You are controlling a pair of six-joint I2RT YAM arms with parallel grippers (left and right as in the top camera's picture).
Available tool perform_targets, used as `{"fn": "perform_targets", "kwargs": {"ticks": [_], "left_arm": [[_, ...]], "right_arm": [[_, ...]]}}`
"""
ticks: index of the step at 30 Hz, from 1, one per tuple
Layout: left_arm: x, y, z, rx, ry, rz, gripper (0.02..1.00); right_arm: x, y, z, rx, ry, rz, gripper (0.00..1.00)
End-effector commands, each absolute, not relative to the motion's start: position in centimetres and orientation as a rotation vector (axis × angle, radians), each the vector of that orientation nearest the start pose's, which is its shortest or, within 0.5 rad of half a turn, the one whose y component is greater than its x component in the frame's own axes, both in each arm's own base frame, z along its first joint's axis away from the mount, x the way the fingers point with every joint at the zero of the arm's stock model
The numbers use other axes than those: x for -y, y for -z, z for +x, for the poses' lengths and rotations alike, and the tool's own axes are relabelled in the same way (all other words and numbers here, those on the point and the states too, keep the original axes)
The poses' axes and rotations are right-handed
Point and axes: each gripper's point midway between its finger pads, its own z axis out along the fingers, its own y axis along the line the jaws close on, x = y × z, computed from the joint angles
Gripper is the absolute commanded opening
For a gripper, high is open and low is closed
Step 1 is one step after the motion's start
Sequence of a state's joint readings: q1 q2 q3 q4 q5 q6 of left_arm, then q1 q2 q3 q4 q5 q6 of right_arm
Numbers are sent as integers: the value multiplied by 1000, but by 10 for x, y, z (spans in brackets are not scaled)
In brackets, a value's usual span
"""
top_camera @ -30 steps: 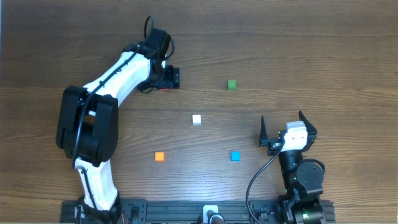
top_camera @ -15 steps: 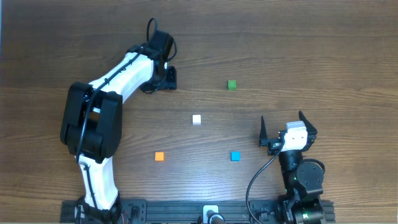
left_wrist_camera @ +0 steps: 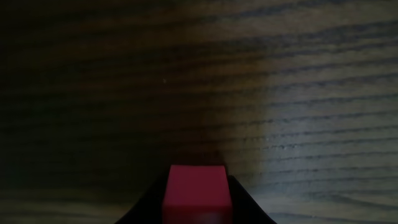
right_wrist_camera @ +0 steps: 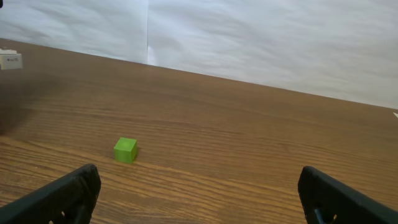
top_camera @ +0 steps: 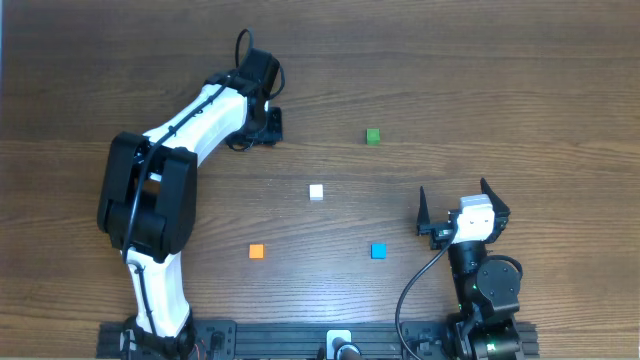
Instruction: Stack Cubes
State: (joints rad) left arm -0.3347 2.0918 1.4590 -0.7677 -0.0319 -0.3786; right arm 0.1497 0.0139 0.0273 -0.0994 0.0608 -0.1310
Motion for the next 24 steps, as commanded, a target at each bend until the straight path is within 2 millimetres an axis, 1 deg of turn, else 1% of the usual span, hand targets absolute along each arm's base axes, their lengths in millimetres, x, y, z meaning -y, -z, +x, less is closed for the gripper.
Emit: {"fn": "perform_targets", "kwargs": {"ticks": [1,3,4,6,7,8,11,12,13,16,21,24], "left_arm": [[154,-78,400,-2843,114,-143,38],[166,-105,383,-2823,144,-161,40],[170,-113,376,-2821,148,-168,38],[181,-126,357,-2822,142,-179,40],[187,-130,347,-2826,134,-174,40],[196,-131,333,-2834,108,-170,40],[219,-128,309,-2842,60,-144,38],[224,-127,305,-2842,59,-129,40],[238,-120,290,-2841,42,-121,42],[237,-106,276,-2867,10,-170,40],[234,-83,269,-2887,9,-196,40],[234,-76,268,-2890,6,-196,42]], "right_arm": [[-29,-157,244,-1644,25,-193,991],[-29,-157,244,-1644,25,-193,993],[-29,-157,244,-1644,25,-193,993],[-29,-157,244,-1644,25,-193,993],[-29,-157,244,-1644,25,-193,993],[-29,-157,244,-1644,25,-193,991],[-29,-157,244,-1644,25,-193,991],[-29,-157,244,-1644,25,-193,991],[-29,-157,244,-1644,25,-193,991],[-29,-157,244,-1644,25,-193,993],[-29,-157,244,-1644,25,-193,993],[-29,-157,244,-1644,25,-193,991]]}}
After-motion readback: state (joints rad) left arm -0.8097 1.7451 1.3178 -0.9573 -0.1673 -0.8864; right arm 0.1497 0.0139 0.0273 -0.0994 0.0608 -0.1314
